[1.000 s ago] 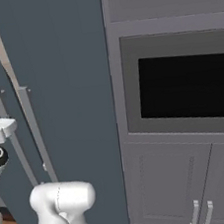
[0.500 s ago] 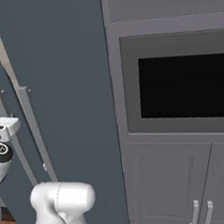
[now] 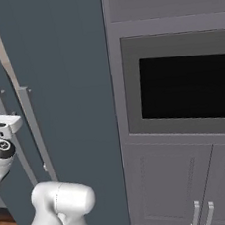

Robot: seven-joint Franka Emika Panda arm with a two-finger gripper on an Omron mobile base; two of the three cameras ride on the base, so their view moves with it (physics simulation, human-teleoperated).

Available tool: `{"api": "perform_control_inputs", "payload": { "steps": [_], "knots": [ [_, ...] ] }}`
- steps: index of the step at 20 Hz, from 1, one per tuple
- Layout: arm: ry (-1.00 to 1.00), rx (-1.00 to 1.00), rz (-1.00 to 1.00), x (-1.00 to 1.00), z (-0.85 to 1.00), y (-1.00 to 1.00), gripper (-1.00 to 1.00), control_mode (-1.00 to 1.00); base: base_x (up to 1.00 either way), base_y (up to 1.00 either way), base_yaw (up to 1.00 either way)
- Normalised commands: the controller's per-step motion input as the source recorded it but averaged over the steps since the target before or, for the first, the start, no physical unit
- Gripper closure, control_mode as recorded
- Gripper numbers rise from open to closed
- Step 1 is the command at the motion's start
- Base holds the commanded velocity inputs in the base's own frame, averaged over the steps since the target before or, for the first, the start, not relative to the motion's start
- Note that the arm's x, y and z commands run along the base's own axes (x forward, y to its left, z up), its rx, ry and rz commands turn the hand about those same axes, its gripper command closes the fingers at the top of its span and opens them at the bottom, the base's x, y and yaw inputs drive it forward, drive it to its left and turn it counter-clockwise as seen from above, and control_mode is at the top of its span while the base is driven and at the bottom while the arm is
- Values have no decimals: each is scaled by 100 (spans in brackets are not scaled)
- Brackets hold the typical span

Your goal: Open the freezer door, pick up the ice cube tray from the freezer, and place it on the dining counter.

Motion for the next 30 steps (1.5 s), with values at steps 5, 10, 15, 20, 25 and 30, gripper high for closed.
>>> {"api": "perform_control_inputs", "payload": {
  "steps": [5,10,15,20,25,30],
  "knots": [
    [0,0,0,16,0,2,100,-100,0,0,0],
    [0,0,0,0,0,0,100,-100,0,0,0],
    [0,0,0,0,0,0,100,-100,0,0,0],
    [0,0,0,-16,0,0,100,-100,0,0,0],
    [0,0,0,-44,0,13,100,-100,0,0,0],
    [0,-2,0,-50,0,39,100,-100,0,0,0]
  ]
}}
